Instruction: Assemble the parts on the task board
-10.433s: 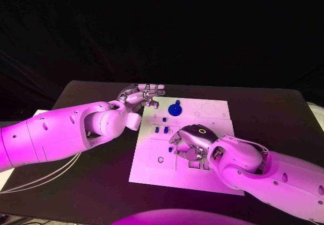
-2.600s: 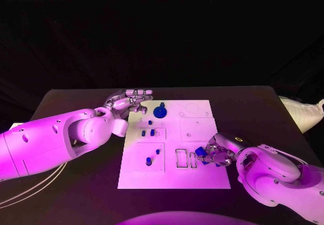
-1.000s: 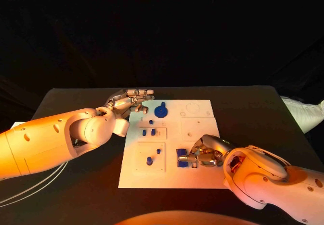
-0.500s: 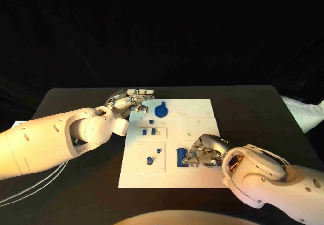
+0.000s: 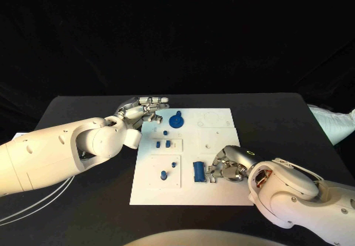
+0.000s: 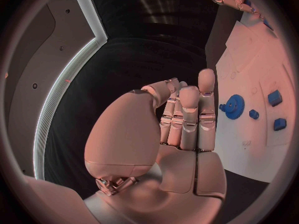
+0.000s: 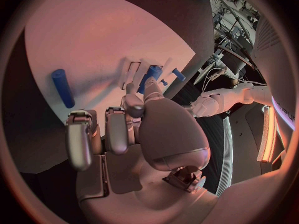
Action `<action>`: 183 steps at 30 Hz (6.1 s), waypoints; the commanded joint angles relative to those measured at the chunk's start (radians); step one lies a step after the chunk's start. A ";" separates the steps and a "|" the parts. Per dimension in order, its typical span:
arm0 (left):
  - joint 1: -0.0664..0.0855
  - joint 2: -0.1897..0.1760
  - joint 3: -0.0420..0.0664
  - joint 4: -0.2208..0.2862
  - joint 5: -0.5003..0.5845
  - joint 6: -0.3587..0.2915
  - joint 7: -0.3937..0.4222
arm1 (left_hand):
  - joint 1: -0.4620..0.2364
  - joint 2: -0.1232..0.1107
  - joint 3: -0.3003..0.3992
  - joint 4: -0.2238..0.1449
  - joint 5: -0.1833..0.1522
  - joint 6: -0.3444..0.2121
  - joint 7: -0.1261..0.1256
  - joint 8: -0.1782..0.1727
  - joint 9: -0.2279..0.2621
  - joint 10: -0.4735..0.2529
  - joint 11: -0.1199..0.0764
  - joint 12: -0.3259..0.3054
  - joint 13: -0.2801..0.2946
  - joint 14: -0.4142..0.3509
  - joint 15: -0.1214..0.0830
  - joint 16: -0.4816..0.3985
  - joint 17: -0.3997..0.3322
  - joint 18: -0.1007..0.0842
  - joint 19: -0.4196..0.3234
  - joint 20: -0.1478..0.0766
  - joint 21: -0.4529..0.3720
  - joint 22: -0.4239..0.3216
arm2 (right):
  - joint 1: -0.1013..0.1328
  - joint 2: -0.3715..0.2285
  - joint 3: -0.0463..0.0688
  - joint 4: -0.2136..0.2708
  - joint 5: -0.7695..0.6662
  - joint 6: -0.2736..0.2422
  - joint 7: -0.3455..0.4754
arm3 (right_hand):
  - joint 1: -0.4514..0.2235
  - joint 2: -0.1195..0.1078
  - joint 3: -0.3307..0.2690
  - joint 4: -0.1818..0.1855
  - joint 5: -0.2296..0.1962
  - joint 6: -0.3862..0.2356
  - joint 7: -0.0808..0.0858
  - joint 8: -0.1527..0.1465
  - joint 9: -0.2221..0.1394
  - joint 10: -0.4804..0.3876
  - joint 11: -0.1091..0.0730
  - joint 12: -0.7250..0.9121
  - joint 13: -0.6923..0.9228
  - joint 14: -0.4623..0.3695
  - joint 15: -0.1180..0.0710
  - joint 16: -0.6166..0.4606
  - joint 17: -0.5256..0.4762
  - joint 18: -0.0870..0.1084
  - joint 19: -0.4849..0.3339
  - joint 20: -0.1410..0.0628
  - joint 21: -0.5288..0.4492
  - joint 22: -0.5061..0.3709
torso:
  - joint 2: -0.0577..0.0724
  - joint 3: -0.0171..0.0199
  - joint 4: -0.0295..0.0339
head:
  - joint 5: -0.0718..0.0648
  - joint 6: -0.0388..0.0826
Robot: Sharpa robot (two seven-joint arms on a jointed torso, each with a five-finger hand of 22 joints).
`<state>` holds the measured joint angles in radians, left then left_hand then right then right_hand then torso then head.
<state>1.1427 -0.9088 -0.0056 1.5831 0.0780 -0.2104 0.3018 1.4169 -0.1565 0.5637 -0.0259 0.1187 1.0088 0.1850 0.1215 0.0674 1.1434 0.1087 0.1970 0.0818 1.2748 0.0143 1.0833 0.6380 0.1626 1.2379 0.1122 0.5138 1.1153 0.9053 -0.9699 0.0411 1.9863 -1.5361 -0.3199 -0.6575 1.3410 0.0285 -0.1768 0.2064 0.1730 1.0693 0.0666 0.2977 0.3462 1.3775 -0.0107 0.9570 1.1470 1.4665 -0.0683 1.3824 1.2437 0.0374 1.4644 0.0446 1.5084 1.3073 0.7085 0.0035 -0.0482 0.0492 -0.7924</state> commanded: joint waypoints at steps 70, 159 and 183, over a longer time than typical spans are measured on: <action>-0.003 -0.004 -0.002 -0.002 0.003 0.028 -0.001 | -0.001 0.008 0.000 -0.006 0.005 0.003 0.002 0.006 0.001 -0.006 -0.002 0.008 0.001 -0.005 -0.001 -0.005 -0.002 0.019 -0.008 -0.003 -0.007 -0.001 | -0.020 -0.085 -0.011 -0.049 -0.239 0.261 -0.044 | 0.173 0.031 0.063 -0.052 -0.039 0.016 0.010 -0.090 -0.065 0.012 0.006 0.031 0.056 0.057 -0.001 0.035 0.064 -0.018 0.056 -0.001 0.017 0.201 | -0.005 -0.0024 -0.0053 | -0.033 -0.007; -0.003 -0.004 -0.003 0.000 0.003 0.039 -0.009 | -0.004 0.010 -0.004 -0.011 0.005 0.002 0.002 0.008 0.000 -0.010 -0.002 0.014 0.001 -0.009 -0.001 -0.006 -0.009 0.019 -0.010 -0.003 -0.009 -0.001 | -0.014 0.005 -0.001 -0.021 0.123 0.045 -0.048 | -0.224 -0.023 0.156 0.085 0.231 0.110 -0.020 -0.084 -0.028 0.073 -0.015 0.088 0.115 0.067 -0.018 0.061 0.123 -0.025 0.075 -0.017 0.033 0.225 | -0.003 -0.0021 -0.0023 | -0.028 -0.011; -0.003 -0.004 -0.003 -0.003 0.003 0.043 -0.012 | -0.005 0.010 -0.005 -0.012 0.005 0.001 0.003 0.008 0.000 -0.012 -0.002 0.016 0.001 -0.010 0.000 -0.007 -0.011 0.019 -0.011 -0.003 -0.009 -0.001 | -0.014 -0.034 -0.001 -0.015 0.097 0.043 -0.005 | -0.120 -0.018 0.046 0.019 -0.005 0.097 -0.018 -0.084 -0.004 0.066 -0.014 0.062 0.121 0.065 -0.018 0.054 0.117 -0.024 0.072 -0.017 0.029 0.221 | -0.003 -0.0013 -0.0029 | -0.031 -0.009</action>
<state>1.1396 -0.9138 -0.0090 1.5793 0.0780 -0.1874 0.2871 1.4127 -0.1523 0.5581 -0.0315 0.1187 1.0072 0.1834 0.1257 0.0674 1.1399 0.1052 0.2064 0.0816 1.2732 0.0127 1.0833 0.6283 0.1625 1.2343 0.1087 0.5091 1.1155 0.8925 -1.0041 0.0403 1.9724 -1.4219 -0.2955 -0.6854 1.2087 0.0109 -0.1318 0.2309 0.1719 1.1720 0.0499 0.2125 0.3407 1.4476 -0.0265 1.0232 1.2686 1.4683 -0.0808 1.4409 1.3075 0.0218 1.4680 0.0340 1.5374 1.3073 0.7049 0.0016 -0.0506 0.0197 -0.8027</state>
